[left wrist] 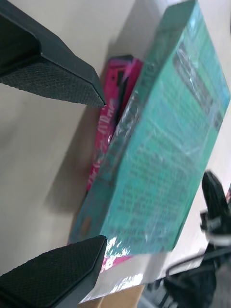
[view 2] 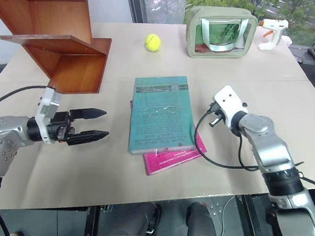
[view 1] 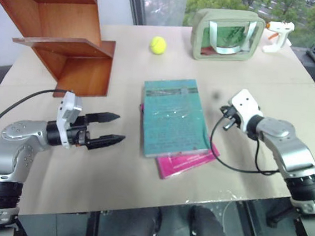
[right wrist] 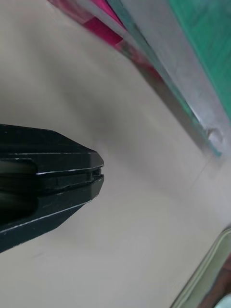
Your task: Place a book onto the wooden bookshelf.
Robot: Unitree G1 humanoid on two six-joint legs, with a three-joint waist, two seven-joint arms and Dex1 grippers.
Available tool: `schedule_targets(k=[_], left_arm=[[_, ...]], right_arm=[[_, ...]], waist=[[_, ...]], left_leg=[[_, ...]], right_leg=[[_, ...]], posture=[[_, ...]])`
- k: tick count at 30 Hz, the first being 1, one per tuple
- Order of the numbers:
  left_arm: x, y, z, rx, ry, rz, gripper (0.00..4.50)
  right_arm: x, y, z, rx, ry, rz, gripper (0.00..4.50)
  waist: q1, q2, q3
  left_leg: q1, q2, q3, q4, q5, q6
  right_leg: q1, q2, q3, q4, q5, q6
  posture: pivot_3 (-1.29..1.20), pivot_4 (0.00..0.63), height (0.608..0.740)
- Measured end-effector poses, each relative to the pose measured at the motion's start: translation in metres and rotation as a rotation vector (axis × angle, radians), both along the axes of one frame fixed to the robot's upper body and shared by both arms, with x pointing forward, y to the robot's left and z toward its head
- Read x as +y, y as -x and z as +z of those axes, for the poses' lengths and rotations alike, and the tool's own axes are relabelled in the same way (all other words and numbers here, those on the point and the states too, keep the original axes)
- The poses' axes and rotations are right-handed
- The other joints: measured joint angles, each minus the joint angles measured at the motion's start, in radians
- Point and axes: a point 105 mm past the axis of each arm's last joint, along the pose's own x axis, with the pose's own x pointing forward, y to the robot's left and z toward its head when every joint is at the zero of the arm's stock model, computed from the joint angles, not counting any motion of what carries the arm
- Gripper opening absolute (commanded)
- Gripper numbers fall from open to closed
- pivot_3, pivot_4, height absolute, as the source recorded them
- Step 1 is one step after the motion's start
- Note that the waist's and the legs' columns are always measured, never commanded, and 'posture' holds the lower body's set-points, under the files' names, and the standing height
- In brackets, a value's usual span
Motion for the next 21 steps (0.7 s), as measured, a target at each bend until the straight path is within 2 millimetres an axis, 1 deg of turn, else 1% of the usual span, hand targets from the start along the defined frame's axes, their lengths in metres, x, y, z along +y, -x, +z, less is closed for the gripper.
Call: schedule_targets(k=[1, 3, 7, 10, 16, 19, 21], left_arm=[[0.001, 0.004, 0.003, -0.002, -0.001, -0.022, 4.50], [-0.001, 0.009, 0.007, -0.011, -0.001, -0.060, 4.50], [0.000, 0.015, 0.017, -0.039, -0.004, -0.092, 4.50], [-0.005, 0.020, 0.025, -0.084, -0.004, -0.138, 4.50], [-0.001, 0.024, 0.036, -0.170, -0.022, -0.155, 4.50], [0.000, 0.024, 0.036, -0.176, -0.023, -0.155, 4.50], [0.004, 0.023, 0.033, -0.168, -0.019, -0.139, 4.50]], right_arm=[[0.009, -0.002, 0.000, -0.006, -0.002, 0.035, 0.02], [0.020, -0.002, 0.002, -0.017, -0.009, 0.085, 0.02], [0.031, 0.001, 0.002, -0.017, -0.026, 0.137, 0.02], [0.042, 0.004, 0.000, -0.008, -0.040, 0.179, 0.02], [0.055, 0.006, 0.001, -0.005, -0.054, 0.221, 0.02], [0.059, 0.008, 0.001, 0.000, -0.061, 0.237, 0.02], [0.066, 0.011, 0.001, 0.001, -0.076, 0.258, 0.02]], waist=[[-0.004, 0.000, 0.000], [-0.005, 0.000, 0.000], [-0.007, 0.000, 0.000], [-0.008, 0.000, 0.000], [-0.016, 0.001, 0.000], [-0.017, 0.001, 0.000], [-0.018, 0.001, 0.000]], left_leg=[[0.000, 0.000, 0.000, 0.000, 0.000, 0.000], [0.000, 0.001, 0.000, 0.000, 0.000, 0.000], [0.000, 0.000, 0.000, 0.000, 0.000, 0.000], [0.000, 0.000, 0.000, 0.001, 0.000, 0.000], [0.000, 0.001, 0.000, 0.001, 0.000, 0.000], [0.000, 0.001, 0.000, 0.001, 0.000, 0.000], [0.000, 0.001, 0.000, 0.001, 0.000, 0.000]], right_leg=[[0.000, 0.001, 0.000, 0.000, 0.000, 0.000], [0.000, 0.001, 0.000, 0.001, 0.000, 0.000], [-0.001, 0.001, 0.000, 0.001, 0.000, 0.000], [-0.001, 0.001, 0.000, 0.002, 0.000, 0.000], [-0.002, 0.004, 0.001, 0.003, 0.000, 0.000], [-0.002, 0.004, 0.001, 0.003, 0.000, 0.000], [-0.002, 0.005, 0.001, 0.003, 0.000, 0.000]], posture=[[0.00, 0.150, 0.740], [0.00, 0.150, 0.740], [0.00, 0.150, 0.740], [0.00, 0.150, 0.740], [0.00, 0.150, 0.740], [0.00, 0.150, 0.740], [0.00, 0.150, 0.740]])
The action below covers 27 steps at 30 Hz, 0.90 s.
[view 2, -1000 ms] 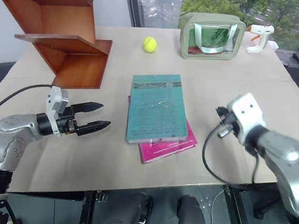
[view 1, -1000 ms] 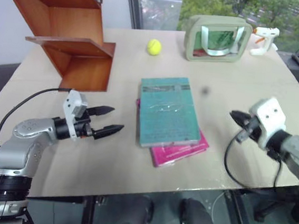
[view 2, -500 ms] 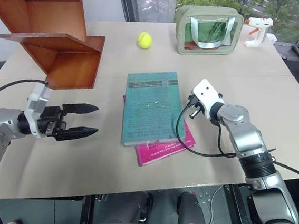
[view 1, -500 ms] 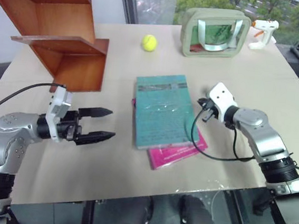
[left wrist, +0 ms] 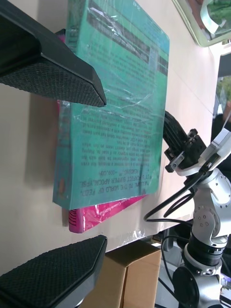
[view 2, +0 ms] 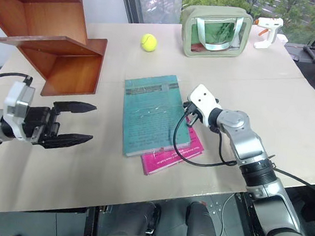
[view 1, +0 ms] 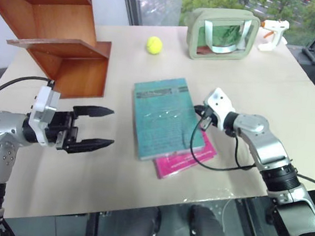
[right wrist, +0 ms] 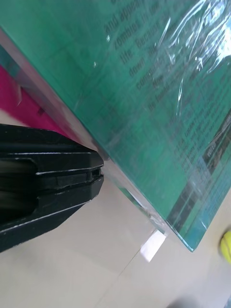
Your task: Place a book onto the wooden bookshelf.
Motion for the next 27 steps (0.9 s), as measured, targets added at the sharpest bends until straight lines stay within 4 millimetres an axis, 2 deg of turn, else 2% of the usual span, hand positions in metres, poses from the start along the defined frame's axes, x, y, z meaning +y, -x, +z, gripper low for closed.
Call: schedule_targets(k=[4, 10, 12, 13, 14, 15, 17, 19, 22, 23, 27], left_arm=[[0.007, -0.002, -0.008, 0.025, -0.004, 0.046, 4.50], [0.018, -0.006, -0.015, 0.048, -0.009, 0.132, 4.50], [0.022, -0.010, -0.022, 0.067, -0.032, 0.198, 4.50], [0.023, -0.013, -0.027, 0.093, -0.038, 0.246, 4.50], [0.026, -0.016, -0.036, 0.137, -0.052, 0.312, 4.50], [0.027, -0.018, -0.043, 0.164, -0.061, 0.349, 4.50], [0.027, -0.020, -0.058, 0.246, -0.044, 0.423, 4.50], [0.025, -0.021, -0.063, 0.306, -0.031, 0.464, 4.50], [0.015, -0.026, -0.056, 0.421, 0.070, 0.456, 4.50], [0.012, -0.030, -0.051, 0.520, 0.148, 0.445, 4.50], [0.005, -0.039, -0.047, 0.760, 0.253, 0.435, 4.50]], right_arm=[[0.013, 0.007, -0.003, 0.007, -0.007, 0.041, 0.02], [0.014, 0.009, -0.004, 0.004, -0.010, 0.040, 0.02], [0.008, 0.013, -0.003, -0.013, -0.012, 0.034, 0.02], [-0.002, 0.018, -0.003, -0.009, -0.011, 0.031, 0.02], [-0.019, 0.023, -0.001, -0.001, -0.006, 0.019, 0.56], [-0.032, 0.027, 0.001, 0.006, -0.002, 0.003, 0.89], [-0.062, 0.038, 0.014, 0.006, -0.016, -0.046, 1.86], [-0.072, 0.051, 0.030, -0.016, -0.062, -0.055, 2.88], [-0.077, 0.081, 0.043, -0.013, -0.122, -0.009, 4.37], [-0.075, 0.101, 0.048, 0.008, -0.143, 0.039, 4.45], [-0.066, 0.145, 0.059, 0.045, -0.136, 0.155, 4.45]], waist=[[0.000, 0.000, 0.000], [0.001, 0.000, 0.000], [0.002, 0.000, 0.000], [0.008, 0.001, 0.000], [0.014, 0.001, 0.000], [0.016, 0.001, 0.000], [0.025, 0.000, 0.000], [0.026, 0.000, 0.000], [0.030, 0.001, 0.000], [0.035, 0.001, 0.000], [0.029, 0.000, 0.000]], left_leg=[[0.000, 0.000, 0.000, 0.000, 0.000, 0.000], [0.000, 0.000, 0.000, 0.001, 0.000, 0.000], [0.000, 0.000, 0.000, 0.001, 0.000, 0.000], [0.000, -0.001, -0.001, 0.001, 0.000, 0.000], [-0.001, -0.001, 0.000, 0.001, 0.000, 0.000], [-0.001, -0.002, 0.000, 0.001, 0.000, 0.000], [-0.001, -0.001, 0.000, 0.001, -0.001, 0.001], [0.000, 0.000, 0.000, 0.001, 0.000, 0.001], [0.001, 0.002, -0.001, 0.001, 0.000, 0.000], [0.001, 0.002, -0.002, 0.002, 0.000, -0.001], [0.005, 0.000, 0.000, 0.004, -0.002, 0.003]], right_leg=[[0.000, 0.000, 0.000, 0.000, 0.000, 0.000], [0.000, 0.000, 0.000, 0.001, 0.000, 0.000], [0.000, 0.000, 0.000, 0.001, 0.000, 0.000], [0.000, 0.000, 0.000, 0.001, 0.000, 0.000], [0.000, 0.000, 0.000, 0.000, 0.000, 0.000], [0.000, -0.001, 0.000, 0.000, 0.000, 0.000], [0.000, 0.000, 0.000, 0.000, 0.000, 0.000], [0.001, 0.000, 0.000, 0.001, 0.000, 0.000], [0.001, -0.001, -0.001, 0.004, 0.000, 0.000], [0.001, 0.000, -0.002, 0.006, 0.000, 0.000], [0.004, 0.000, 0.000, 0.011, 0.000, 0.000]], posture=[[0.00, 0.150, 0.740], [0.00, 0.150, 0.740], [0.00, 0.150, 0.740], [0.00, 0.150, 0.740], [0.00, 0.150, 0.740], [0.00, 0.150, 0.740], [0.00, 0.150, 0.740], [0.00, 0.150, 0.740], [0.00, 0.150, 0.740], [0.00, 0.150, 0.740], [0.00, 0.150, 0.740]])
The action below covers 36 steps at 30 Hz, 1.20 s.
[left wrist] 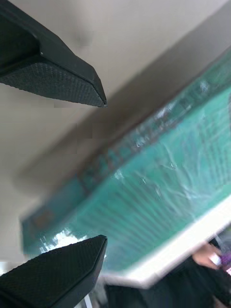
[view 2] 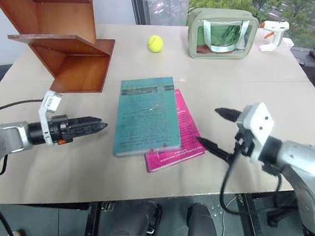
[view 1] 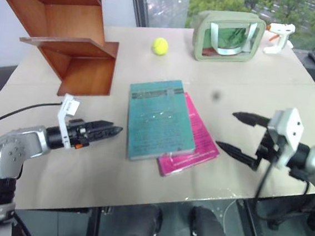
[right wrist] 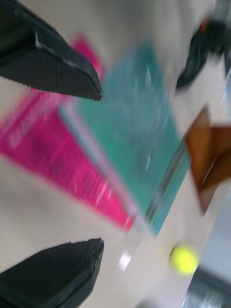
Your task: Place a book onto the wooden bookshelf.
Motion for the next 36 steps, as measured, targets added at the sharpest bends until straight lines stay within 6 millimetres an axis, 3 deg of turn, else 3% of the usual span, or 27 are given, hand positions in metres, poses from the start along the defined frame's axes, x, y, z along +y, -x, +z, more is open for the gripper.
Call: schedule_targets(k=[5, 11, 15, 17, 20, 23, 27, 31, 33, 36], left_arm=[[-0.003, -0.013, -0.013, 0.236, 0.081, 0.029, 4.50], [-0.026, -0.039, -0.026, 0.359, 0.216, 0.035, 4.50], [-0.053, -0.059, -0.027, 0.399, 0.351, -0.002, 4.50], [-0.056, -0.059, -0.027, 0.409, 0.371, -0.014, 4.50], [-0.055, -0.058, -0.032, 0.433, 0.383, -0.018, 3.76], [-0.056, -0.056, -0.036, 0.462, 0.397, -0.029, 2.40], [-0.057, -0.051, -0.030, 0.480, 0.441, -0.062, 1.16], [-0.048, -0.040, -0.014, 0.465, 0.476, -0.100, 1.16], [-0.035, -0.033, 0.004, 0.434, 0.471, -0.105, 1.16], [-0.033, -0.025, 0.033, 0.326, 0.420, -0.165, 1.16]], right_arm=[[0.016, 0.024, 0.012, -0.035, -0.015, 0.072, 4.45], [0.022, 0.019, 0.027, -0.114, -0.049, 0.033, 4.45], [0.025, 0.016, 0.026, -0.117, -0.044, 0.008, 4.45], [0.026, 0.017, 0.026, -0.122, -0.038, 0.004, 4.45], [0.026, 0.018, 0.027, -0.123, -0.034, -0.006, 4.50], [0.027, 0.020, 0.026, -0.118, -0.021, -0.002, 4.50], [0.027, 0.020, 0.027, -0.121, -0.026, -0.005, 4.50], [0.028, 0.020, 0.027, -0.123, -0.030, -0.001, 4.50], [0.028, 0.020, 0.026, -0.119, -0.032, 0.001, 4.50], [0.026, 0.017, 0.027, -0.120, -0.045, -0.004, 4.50]], waist=[[-0.002, -0.001, 0.000], [0.011, -0.004, -0.001], [0.024, -0.005, -0.001], [0.022, -0.005, -0.001], [0.022, -0.005, -0.001], [0.023, -0.005, -0.002], [0.023, -0.005, -0.001], [0.018, -0.006, -0.001], [0.012, -0.006, 0.000], [0.012, -0.007, 0.000]], left_leg=[[0.014, 0.000, 0.000, -0.001, 0.000, 0.001], [0.011, -0.001, -0.001, -0.001, 0.003, -0.005], [0.010, -0.002, -0.001, -0.001, 0.002, -0.004], [0.010, -0.001, 0.000, -0.001, 0.002, -0.004], [0.010, -0.001, 0.000, -0.001, 0.002, -0.004], [0.010, -0.001, 0.000, -0.001, 0.002, -0.004], [0.010, -0.001, -0.001, -0.001, 0.002, -0.004], [0.009, -0.001, -0.001, -0.001, 0.002, -0.004], [0.009, -0.001, -0.001, -0.001, 0.002, -0.004], [0.008, -0.001, -0.001, -0.001, 0.002, -0.004]], right_leg=[[0.013, 0.000, 0.000, -0.001, 0.000, 0.000], [0.011, -0.001, -0.001, -0.001, 0.000, 0.000], [0.010, -0.002, 0.000, -0.003, 0.000, 0.000], [0.010, -0.004, 0.001, -0.003, 0.000, 0.000], [0.010, -0.004, 0.000, -0.004, 0.000, 0.000], [0.010, -0.004, 0.000, -0.004, 0.000, 0.000], [0.010, -0.004, 0.000, -0.004, 0.000, 0.000], [0.009, -0.004, 0.000, -0.004, 0.000, 0.000], [0.009, -0.004, 0.000, -0.003, 0.000, 0.000], [0.009, -0.005, 0.000, -0.004, 0.000, 0.000]], posture=[[0.00, 0.150, 0.740], [0.00, 0.150, 0.740], [0.00, 0.150, 0.740], [0.00, 0.150, 0.740], [0.00, 0.150, 0.740], [0.00, 0.150, 0.740], [0.00, 0.150, 0.740], [0.00, 0.150, 0.740], [0.00, 0.150, 0.740], [0.00, 0.150, 0.740]])
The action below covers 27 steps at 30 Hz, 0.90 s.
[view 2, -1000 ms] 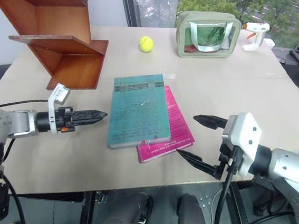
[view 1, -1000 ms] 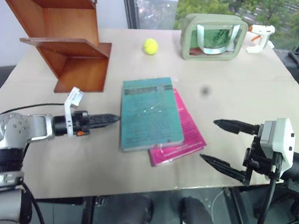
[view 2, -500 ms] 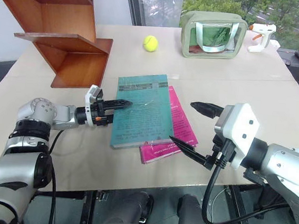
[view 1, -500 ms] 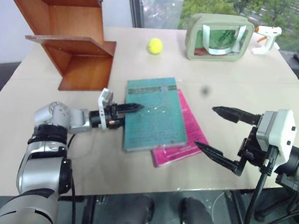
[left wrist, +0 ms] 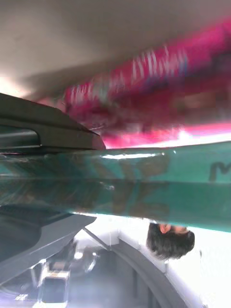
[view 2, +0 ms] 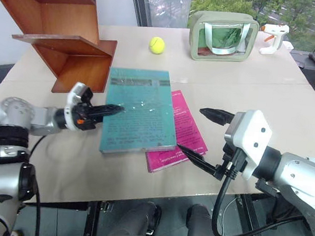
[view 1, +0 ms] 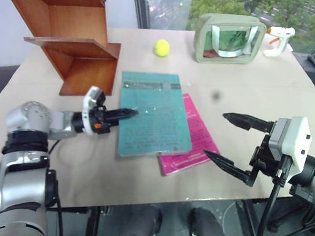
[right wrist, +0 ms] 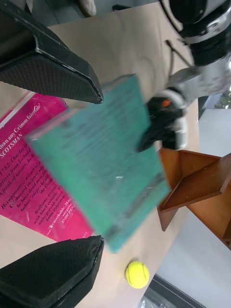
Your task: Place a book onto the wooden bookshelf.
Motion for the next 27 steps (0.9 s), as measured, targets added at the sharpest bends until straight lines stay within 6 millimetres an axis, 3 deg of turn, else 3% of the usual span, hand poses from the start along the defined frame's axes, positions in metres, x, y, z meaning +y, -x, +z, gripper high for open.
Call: schedule_targets(k=[4, 6, 7, 9, 11, 13, 14, 19, 22, 27], left_arm=[[-0.029, 0.011, 0.058, -0.359, -0.117, -0.112, 1.16], [-0.044, 0.011, 0.075, -0.490, -0.127, -0.130, 1.16], [-0.064, 0.013, 0.098, -0.751, -0.201, -0.116, 1.16], [-0.078, 0.018, 0.130, -1.081, -0.328, -0.081, 1.16], [-0.082, 0.023, 0.170, -1.443, -0.493, -0.034, 1.16], [-0.079, 0.024, 0.187, -1.598, -0.593, 0.000, 1.16], [-0.073, 0.020, 0.199, -1.752, -0.731, 0.015, 1.16], [-0.047, -0.004, 0.214, -1.997, -1.148, 0.046, 1.16], [-0.018, -0.020, 0.210, -1.993, -1.417, 0.031, 1.16], [0.016, -0.035, 0.207, -1.955, -1.668, -0.002, 1.16]], right_arm=[[-0.002, -0.003, 0.003, -0.006, -0.032, -0.002, 4.50], [-0.002, -0.004, 0.004, -0.010, -0.041, -0.004, 4.50], [-0.004, -0.006, 0.006, -0.018, -0.062, -0.016, 4.50], [-0.011, -0.008, 0.011, -0.034, -0.080, -0.046, 4.50], [-0.020, -0.013, 0.017, -0.058, -0.098, -0.088, 4.50], [-0.024, -0.015, 0.019, -0.063, -0.106, -0.102, 4.50], [-0.026, -0.018, 0.021, -0.070, -0.111, -0.107, 4.50], [-0.023, -0.025, 0.022, -0.092, -0.113, -0.085, 4.50], [-0.023, -0.032, 0.022, -0.096, -0.120, -0.086, 4.50], [-0.017, -0.037, 0.029, -0.140, -0.128, -0.048, 4.50]], waist=[[0.017, 0.000, 0.000], [0.020, -0.001, 0.000], [0.018, -0.002, 0.001], [0.013, -0.002, 0.001], [0.006, -0.001, 0.001], [0.004, 0.000, 0.001], [0.004, 0.000, 0.001], [0.007, 0.000, 0.001], [0.005, 0.000, 0.001], [0.005, 0.000, 0.001]], left_leg=[[-0.001, -0.001, -0.001, 0.000, 0.000, 0.000], [-0.002, -0.001, -0.002, 0.000, 0.000, 0.000], [-0.002, -0.001, -0.002, 0.000, 0.000, 0.000], [-0.003, 0.000, -0.001, 0.000, 0.000, 0.000], [-0.001, 0.000, 0.002, -0.003, 0.000, 0.000], [0.000, 0.001, 0.003, -0.006, 0.000, 0.000], [0.000, 0.001, 0.004, -0.006, 0.000, 0.000], [-0.001, 0.001, 0.003, -0.005, 0.000, 0.001], [-0.002, 0.001, 0.003, -0.005, -0.001, 0.002], [-0.011, 0.000, 0.001, -0.001, -0.001, 0.002]], right_leg=[[0.001, -0.002, 0.000, -0.002, 0.000, 0.000], [0.001, -0.002, -0.001, -0.003, 0.000, 0.000], [0.001, -0.002, 0.000, -0.004, 0.000, 0.000], [0.000, -0.001, 0.000, -0.006, 0.000, 0.000], [-0.001, 0.001, 0.001, -0.007, 0.000, 0.000], [0.000, 0.001, 0.002, -0.008, 0.000, 0.000], [0.000, 0.001, 0.002, -0.008, 0.000, 0.000], [0.001, 0.002, 0.001, -0.010, 0.000, 0.000], [-0.001, 0.005, 0.001, -0.010, 0.000, 0.000], [-0.007, 0.006, -0.001, -0.009, 0.000, 0.000]], posture=[[0.00, 0.150, 0.740], [0.00, 0.150, 0.740], [0.00, 0.150, 0.740], [0.00, 0.150, 0.740], [0.00, 0.150, 0.740], [0.00, 0.150, 0.740], [0.00, 0.150, 0.740], [0.00, 0.150, 0.740], [0.00, 0.150, 0.740], [0.00, 0.150, 0.740]])
